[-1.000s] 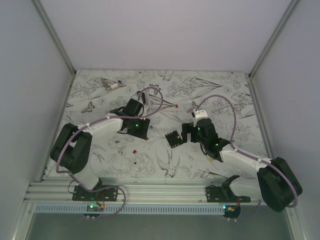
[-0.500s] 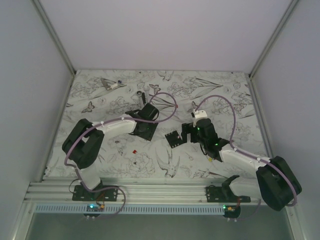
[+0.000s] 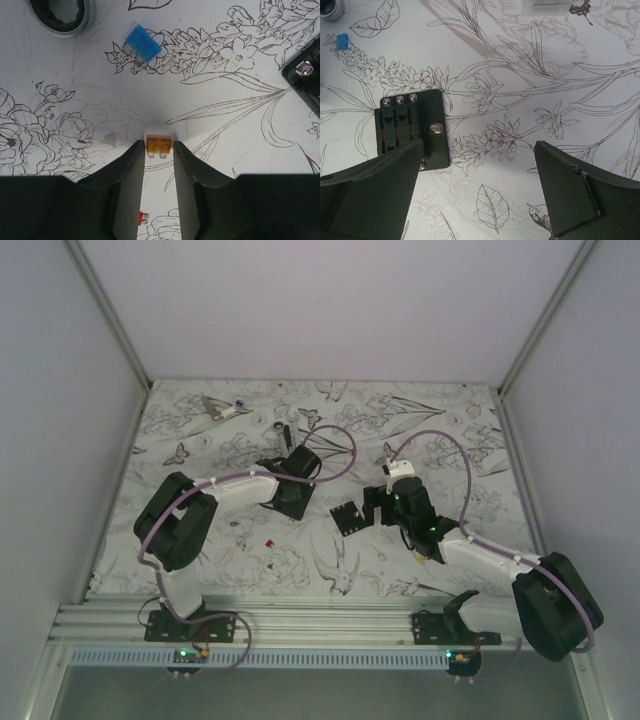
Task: Snap on the fuse box
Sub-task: Pick up the fuse from the center of the board.
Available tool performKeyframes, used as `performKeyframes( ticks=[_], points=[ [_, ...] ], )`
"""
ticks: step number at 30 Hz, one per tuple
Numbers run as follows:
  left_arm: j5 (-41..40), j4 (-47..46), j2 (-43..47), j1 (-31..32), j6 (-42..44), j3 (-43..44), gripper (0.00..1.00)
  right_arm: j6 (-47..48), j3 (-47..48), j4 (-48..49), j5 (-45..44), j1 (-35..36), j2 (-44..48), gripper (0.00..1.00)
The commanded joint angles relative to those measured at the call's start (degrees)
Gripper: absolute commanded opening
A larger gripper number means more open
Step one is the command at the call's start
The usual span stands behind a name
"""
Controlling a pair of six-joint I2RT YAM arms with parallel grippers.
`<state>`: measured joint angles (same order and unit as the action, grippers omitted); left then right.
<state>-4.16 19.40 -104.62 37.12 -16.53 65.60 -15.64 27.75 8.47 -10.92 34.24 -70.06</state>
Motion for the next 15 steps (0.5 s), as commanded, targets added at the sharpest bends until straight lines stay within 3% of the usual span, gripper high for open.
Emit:
performKeyframes(
  ticks=[1, 15],
  points=[
    [1.0, 3.0, -1.4, 0.1, -0.7, 0.0, 0.32, 0.1, 0.3, 1.6, -0.4, -0.4, 0.1, 1.00],
    [1.9, 2.3, 1.9, 0.2, 0.4, 0.8, 0.23, -0.5, 0.8, 1.9, 2.7, -0.4, 0.7, 1.00]
  ],
)
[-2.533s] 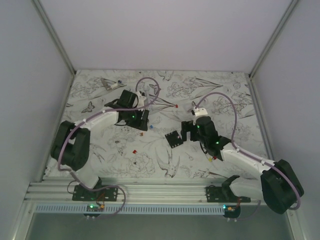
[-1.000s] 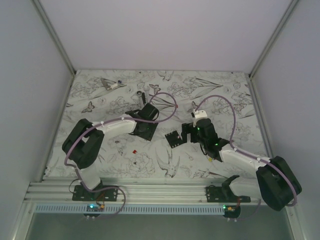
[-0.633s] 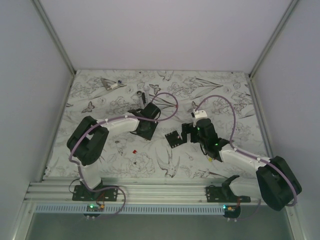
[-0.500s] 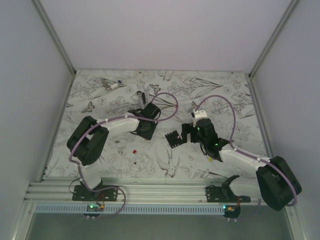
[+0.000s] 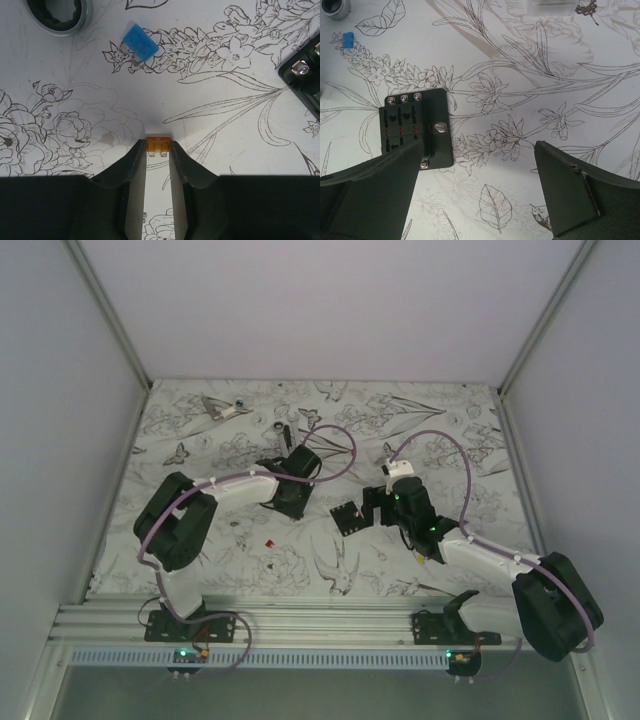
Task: Snap on the fuse box
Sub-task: Pick up the fuse from the center of the board.
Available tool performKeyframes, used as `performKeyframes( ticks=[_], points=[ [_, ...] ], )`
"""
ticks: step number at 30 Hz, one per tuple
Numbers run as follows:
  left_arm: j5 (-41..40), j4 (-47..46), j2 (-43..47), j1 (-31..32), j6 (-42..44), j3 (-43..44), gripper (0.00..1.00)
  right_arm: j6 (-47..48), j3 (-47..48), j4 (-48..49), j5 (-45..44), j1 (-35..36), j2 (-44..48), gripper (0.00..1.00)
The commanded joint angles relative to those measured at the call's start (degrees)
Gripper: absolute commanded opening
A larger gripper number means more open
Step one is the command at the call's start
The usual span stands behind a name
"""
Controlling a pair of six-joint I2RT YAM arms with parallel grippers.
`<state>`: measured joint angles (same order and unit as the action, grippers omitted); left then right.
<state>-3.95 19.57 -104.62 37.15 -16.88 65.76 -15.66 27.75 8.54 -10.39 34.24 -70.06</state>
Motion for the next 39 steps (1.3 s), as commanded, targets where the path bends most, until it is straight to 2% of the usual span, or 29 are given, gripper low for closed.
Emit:
performKeyframes(
  ticks=[1, 11, 14, 19, 23, 29, 39],
  points=[
    [1.9, 1.7, 2.6, 0.2, 1.1, 0.4, 0.23, -0.6, 1.0, 1.8, 3.0, -0.5, 0.9, 1.00],
    [5.4, -7.8, 11.8, 0.2, 3.9, -5.4, 0.25, -3.4, 3.5, 1.1, 13.8, -3.7, 3.0, 1.00],
    [3.7, -6.4, 11.4, 0.2, 1.2, -5.4, 0.37, -3.1, 4.4, -0.2, 14.2, -3.9, 1.6, 1.00],
    [-1.0, -2.9, 9.6, 0.3, -6.0, -6.0, 0.50, -2.8, 5.0, -0.4, 13.7, -3.9, -0.1, 1.00],
    [-2.2, -2.2, 7.4, 0.8, -8.7, -4.7, 0.53, -2.2, 5.2, -0.5, 12.5, -3.9, -1.1, 1.00],
    [-2.0, -0.6, 1.8, 1.2, -9.7, -1.0, 0.52, -2.0, 5.2, -0.7, 11.2, -3.9, -1.3, 1.00],
    [-3.3, 2.1, -1.5, 1.3, -10.8, 1.4, 0.42, -1.7, 5.1, -0.5, 10.5, -3.9, -1.8, 1.00]
  ],
)
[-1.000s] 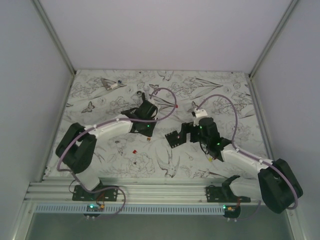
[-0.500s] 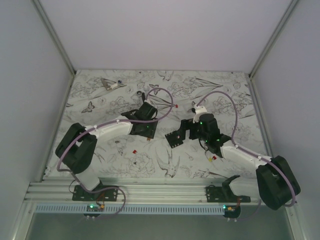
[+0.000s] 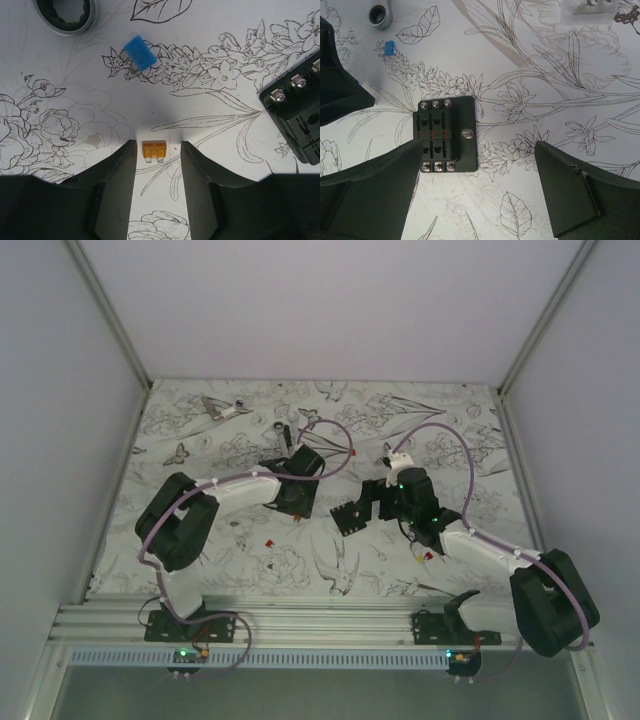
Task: Snap on the fuse box
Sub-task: Pick up the fuse from the center of the board.
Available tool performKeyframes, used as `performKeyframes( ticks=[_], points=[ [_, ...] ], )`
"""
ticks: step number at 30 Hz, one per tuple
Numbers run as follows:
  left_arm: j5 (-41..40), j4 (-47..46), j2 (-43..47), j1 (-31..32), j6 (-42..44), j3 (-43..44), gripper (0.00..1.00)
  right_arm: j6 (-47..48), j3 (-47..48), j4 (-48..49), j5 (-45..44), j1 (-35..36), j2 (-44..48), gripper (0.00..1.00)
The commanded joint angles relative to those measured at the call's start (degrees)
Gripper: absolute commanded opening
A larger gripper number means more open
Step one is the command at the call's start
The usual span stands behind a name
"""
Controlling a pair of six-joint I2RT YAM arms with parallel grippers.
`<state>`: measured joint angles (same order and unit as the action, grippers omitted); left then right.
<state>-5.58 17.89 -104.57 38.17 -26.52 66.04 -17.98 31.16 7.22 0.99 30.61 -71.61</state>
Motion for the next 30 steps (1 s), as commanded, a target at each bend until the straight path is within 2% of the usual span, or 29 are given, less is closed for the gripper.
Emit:
performKeyframes(
  ticks=[1, 10, 22, 30],
  points=[
    [-1.7, 4.1, -1.6, 0.4, -1.3, 1.3, 0.42, 0.6, 1.7, 0.8, -0.9, -0.3, -0.3, 1.00],
    [-6.9, 9.7, -2.1, 2.7, -3.0, 3.0, 0.41, 0.7, 1.8, 1.2, -1.0, -0.3, -0.8, 1.00],
    [-4.6, 9.5, -6.9, 2.3, -4.0, 6.2, 0.41, 0.8, 1.0, 1.2, -1.5, -0.4, -0.3, 1.00],
    [-3.1, 9.4, -6.8, 1.1, -5.5, 5.1, 0.32, 0.8, 0.4, 1.4, -2.1, -0.4, 0.9, 1.00]
  ],
)
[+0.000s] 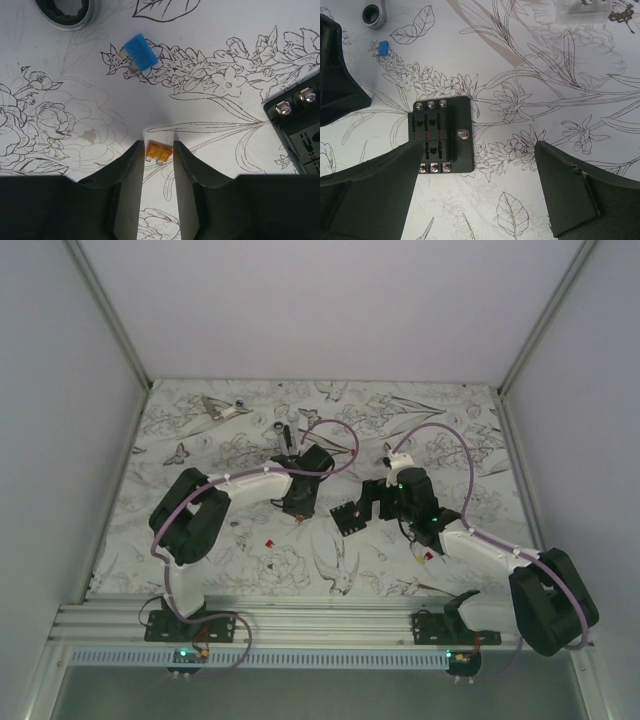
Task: Snap on the fuse box
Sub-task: Pick up the fuse from the center of the board.
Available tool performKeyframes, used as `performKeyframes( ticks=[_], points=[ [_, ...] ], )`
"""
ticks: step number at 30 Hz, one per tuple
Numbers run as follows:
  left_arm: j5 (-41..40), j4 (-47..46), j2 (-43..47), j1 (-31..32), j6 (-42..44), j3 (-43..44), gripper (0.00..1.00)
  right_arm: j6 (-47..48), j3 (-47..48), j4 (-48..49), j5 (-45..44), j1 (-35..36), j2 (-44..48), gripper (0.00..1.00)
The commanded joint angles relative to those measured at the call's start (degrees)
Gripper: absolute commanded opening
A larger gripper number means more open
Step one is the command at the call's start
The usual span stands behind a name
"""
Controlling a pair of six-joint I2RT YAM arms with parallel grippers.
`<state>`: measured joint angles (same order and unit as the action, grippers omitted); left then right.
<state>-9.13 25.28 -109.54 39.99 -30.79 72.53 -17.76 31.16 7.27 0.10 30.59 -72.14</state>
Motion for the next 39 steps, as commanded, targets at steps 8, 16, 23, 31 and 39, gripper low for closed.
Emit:
performKeyframes(
  ticks=[8, 16, 23, 31, 39],
  points=[
    [3.3, 2.1, -1.4, -0.9, 1.2, -1.9, 0.35, 0.5, 0.3, 1.4, -1.1, -0.4, 1.3, 1.00],
    [6.2, 2.4, -2.1, -1.7, 5.7, -1.4, 0.34, 0.3, 0.4, 1.3, -1.1, -0.4, 1.4, 1.00],
    [8.4, 3.3, -2.1, -1.7, 10.4, -1.2, 0.38, 0.4, 0.5, 1.3, -1.0, -0.4, 1.4, 1.00],
    [8.7, 3.9, -2.9, -1.7, 12.2, -0.5, 0.38, 0.3, 0.4, 1.3, -1.1, -0.4, 1.4, 1.00],
    [7.8, 4.8, -3.7, -1.6, 12.9, -0.5, 0.31, 0.0, 0.3, 1.7, -1.1, -0.4, 1.6, 1.00]
  ],
)
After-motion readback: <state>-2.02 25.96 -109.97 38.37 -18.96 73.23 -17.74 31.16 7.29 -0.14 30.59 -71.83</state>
